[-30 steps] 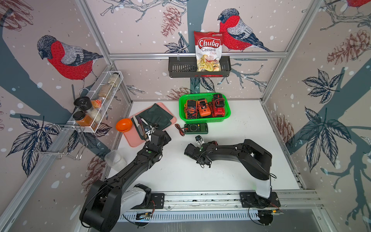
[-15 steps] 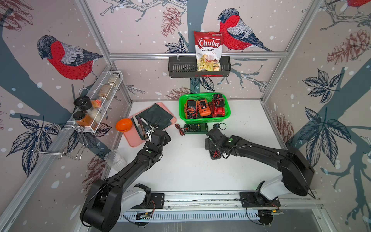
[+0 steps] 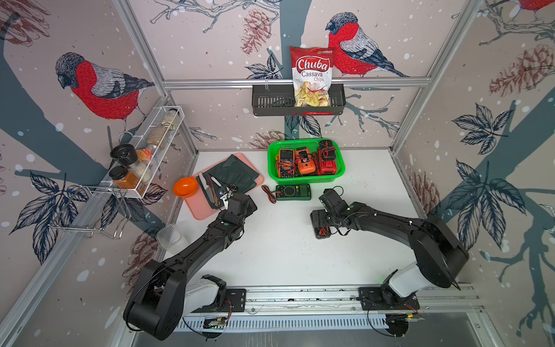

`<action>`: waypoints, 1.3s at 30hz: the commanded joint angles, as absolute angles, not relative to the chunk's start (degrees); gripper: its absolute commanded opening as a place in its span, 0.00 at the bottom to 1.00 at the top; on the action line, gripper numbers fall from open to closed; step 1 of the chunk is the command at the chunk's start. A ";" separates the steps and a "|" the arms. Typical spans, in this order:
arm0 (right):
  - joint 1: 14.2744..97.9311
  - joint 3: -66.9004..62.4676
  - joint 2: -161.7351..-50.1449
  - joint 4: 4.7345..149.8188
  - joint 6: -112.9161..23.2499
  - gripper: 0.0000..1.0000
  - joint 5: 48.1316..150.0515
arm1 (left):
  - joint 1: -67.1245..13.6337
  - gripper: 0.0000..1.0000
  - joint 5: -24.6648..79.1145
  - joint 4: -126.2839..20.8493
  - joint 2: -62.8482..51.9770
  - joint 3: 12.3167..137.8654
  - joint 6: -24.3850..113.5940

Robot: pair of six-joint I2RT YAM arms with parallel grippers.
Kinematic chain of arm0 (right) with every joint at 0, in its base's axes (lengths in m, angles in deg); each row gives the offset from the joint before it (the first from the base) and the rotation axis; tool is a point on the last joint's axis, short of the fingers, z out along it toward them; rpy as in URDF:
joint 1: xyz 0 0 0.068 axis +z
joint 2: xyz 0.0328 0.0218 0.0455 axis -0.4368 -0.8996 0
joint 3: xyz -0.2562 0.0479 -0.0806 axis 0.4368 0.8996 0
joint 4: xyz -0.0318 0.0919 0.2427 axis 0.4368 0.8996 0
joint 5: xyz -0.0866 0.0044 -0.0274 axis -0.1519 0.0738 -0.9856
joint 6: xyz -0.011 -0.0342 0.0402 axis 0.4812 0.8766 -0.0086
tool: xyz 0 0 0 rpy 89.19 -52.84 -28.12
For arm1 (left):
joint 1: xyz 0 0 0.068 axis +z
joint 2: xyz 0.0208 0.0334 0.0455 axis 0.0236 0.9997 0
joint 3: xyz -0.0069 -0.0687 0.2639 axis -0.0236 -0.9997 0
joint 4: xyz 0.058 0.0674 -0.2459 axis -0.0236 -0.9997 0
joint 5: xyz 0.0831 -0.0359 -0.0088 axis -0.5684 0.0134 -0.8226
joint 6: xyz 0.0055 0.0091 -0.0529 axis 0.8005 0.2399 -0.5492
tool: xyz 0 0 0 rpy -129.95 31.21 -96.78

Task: Put the multimeter into the basket
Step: Pick up the multimeter from the center of the board.

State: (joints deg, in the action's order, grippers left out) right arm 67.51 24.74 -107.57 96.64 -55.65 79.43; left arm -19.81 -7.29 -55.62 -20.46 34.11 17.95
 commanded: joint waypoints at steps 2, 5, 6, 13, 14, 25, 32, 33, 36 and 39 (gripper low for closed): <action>67.78 24.51 -110.39 95.19 -53.43 0.99 80.50 | -19.56 0.97 -7.16 -54.71 -19.90 34.73 18.56; 68.57 24.09 -112.60 95.43 -53.17 0.96 79.90 | -19.56 0.97 -7.56 -54.71 -19.66 34.90 18.65; 68.86 23.81 -113.35 95.56 -53.11 0.95 79.46 | -19.56 0.97 -7.64 -54.74 -19.54 34.92 18.74; 71.33 21.48 -116.13 97.69 -53.97 0.87 75.72 | -19.56 0.97 -7.68 -54.73 -18.78 35.19 18.93; 71.38 21.37 -115.84 97.82 -54.08 0.87 75.46 | -19.57 0.97 -7.69 -54.72 -18.70 35.25 18.93; 71.07 21.73 -111.79 97.94 -54.83 0.65 75.46 | -19.56 0.97 -7.95 -54.96 -18.43 35.03 18.91; 70.51 21.21 -108.74 97.39 -54.26 0.45 75.14 | -19.56 0.97 -8.42 -55.41 -19.07 34.99 19.18; 70.23 20.97 -108.19 97.24 -54.06 0.44 75.12 | -19.56 0.97 -8.53 -55.51 -19.10 34.90 19.19; 68.87 18.80 -106.34 96.78 -52.83 0.42 74.95 | -19.56 0.97 -8.64 -55.59 -19.58 34.89 19.20; 66.47 14.48 -105.15 96.94 -50.72 0.41 74.53 | -19.56 0.97 -8.22 -55.72 -20.05 34.81 19.37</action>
State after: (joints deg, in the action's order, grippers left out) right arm 67.72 17.13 -106.22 98.13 -52.88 75.69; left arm -19.81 -7.68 -55.84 -19.52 34.72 18.45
